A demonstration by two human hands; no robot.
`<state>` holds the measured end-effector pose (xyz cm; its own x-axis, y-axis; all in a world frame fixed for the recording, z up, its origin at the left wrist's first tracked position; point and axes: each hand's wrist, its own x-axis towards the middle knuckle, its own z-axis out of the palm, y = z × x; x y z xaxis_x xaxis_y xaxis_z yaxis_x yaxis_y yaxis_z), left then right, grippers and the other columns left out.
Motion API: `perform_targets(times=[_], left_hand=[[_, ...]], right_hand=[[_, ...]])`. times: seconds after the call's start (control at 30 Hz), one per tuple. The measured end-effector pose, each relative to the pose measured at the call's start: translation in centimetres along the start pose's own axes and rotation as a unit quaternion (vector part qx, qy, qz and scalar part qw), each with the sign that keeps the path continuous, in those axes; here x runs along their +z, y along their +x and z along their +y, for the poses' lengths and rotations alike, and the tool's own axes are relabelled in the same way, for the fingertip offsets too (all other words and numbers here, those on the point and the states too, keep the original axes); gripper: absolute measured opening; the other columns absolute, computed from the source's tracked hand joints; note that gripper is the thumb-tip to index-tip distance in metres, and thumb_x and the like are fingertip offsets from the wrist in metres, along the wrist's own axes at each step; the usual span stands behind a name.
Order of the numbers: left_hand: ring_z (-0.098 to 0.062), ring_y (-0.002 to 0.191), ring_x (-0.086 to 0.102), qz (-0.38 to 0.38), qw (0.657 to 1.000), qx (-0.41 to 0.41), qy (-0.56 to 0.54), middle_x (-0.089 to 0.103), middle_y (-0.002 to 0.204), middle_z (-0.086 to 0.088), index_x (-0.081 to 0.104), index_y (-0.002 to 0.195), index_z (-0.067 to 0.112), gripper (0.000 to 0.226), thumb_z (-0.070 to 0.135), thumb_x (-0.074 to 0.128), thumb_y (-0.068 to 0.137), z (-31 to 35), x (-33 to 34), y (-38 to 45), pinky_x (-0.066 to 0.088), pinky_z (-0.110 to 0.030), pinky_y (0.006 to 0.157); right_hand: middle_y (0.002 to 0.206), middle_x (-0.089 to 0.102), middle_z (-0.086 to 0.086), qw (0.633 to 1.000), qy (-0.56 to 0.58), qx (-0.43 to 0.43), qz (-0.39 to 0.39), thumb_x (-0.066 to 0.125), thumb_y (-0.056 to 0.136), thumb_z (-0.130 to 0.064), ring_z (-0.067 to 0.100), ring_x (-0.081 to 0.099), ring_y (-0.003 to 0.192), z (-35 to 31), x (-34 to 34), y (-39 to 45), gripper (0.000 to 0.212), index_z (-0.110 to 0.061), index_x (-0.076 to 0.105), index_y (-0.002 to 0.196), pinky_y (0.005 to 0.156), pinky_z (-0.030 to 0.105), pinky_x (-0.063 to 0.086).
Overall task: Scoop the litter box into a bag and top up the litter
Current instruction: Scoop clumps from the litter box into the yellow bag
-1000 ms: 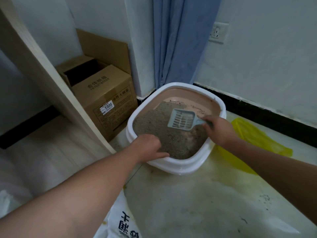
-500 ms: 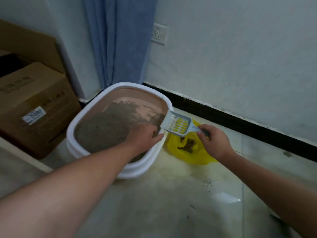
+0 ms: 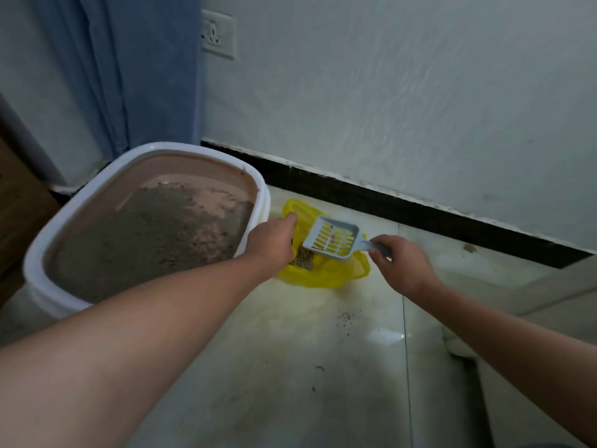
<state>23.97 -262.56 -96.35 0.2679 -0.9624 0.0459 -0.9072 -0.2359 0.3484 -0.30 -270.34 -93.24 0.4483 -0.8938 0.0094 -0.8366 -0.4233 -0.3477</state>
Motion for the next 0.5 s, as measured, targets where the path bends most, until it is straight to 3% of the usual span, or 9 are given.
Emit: perform_targets(times=[0.1,0.3,0.4,0.5], left_hand=[[-0.036,0.088,0.059,0.0,0.997,-0.022,-0.077,0.064,0.097,-0.013,0.056,0.115,0.016,0.031,0.006,0.055,0.086,-0.3,-0.2,0.2,0.034,-0.032,0.061],[-0.033,0.074,0.058,0.059,0.981,-0.063,-0.173,0.062,0.08,-0.009,0.059,0.101,0.018,0.022,0.006,0.05,0.085,-1.8,0.2,0.5,0.045,-0.034,0.061],[-0.032,0.077,0.058,0.055,0.969,-0.116,-0.212,0.055,0.074,-0.004,0.058,0.09,0.02,0.015,0.008,0.051,0.083,-2.5,0.3,0.5,0.046,-0.035,0.064],[-0.031,0.084,0.06,0.058,0.954,-0.162,-0.246,0.059,0.08,-0.004,0.058,0.085,0.021,0.015,0.009,0.051,0.084,-3.2,0.3,0.5,0.05,-0.036,0.073]], right_hand=[[0.103,0.069,-0.001,1.0,-0.021,0.013,-0.013,0.055,0.094,-0.032,0.02,0.063,0.093,0.4,-0.1,-0.3,0.025,-0.022,0.066,0.114,0.07,0.026,0.04],[0.083,0.065,0.0,0.998,-0.029,0.038,-0.028,0.056,0.09,-0.028,0.02,0.056,0.073,0.1,0.2,-0.3,0.016,-0.021,0.059,0.104,0.062,0.028,0.039],[0.078,0.063,0.0,0.999,-0.02,0.032,-0.039,0.054,0.092,-0.027,0.021,0.057,0.072,-0.7,0.6,-0.1,0.009,-0.021,0.059,0.096,0.06,0.029,0.039],[0.074,0.063,-0.001,0.997,0.03,0.033,-0.067,0.051,0.095,-0.025,0.018,0.057,0.067,-1.8,1.2,0.6,0.014,-0.02,0.063,0.089,0.06,0.029,0.041]])
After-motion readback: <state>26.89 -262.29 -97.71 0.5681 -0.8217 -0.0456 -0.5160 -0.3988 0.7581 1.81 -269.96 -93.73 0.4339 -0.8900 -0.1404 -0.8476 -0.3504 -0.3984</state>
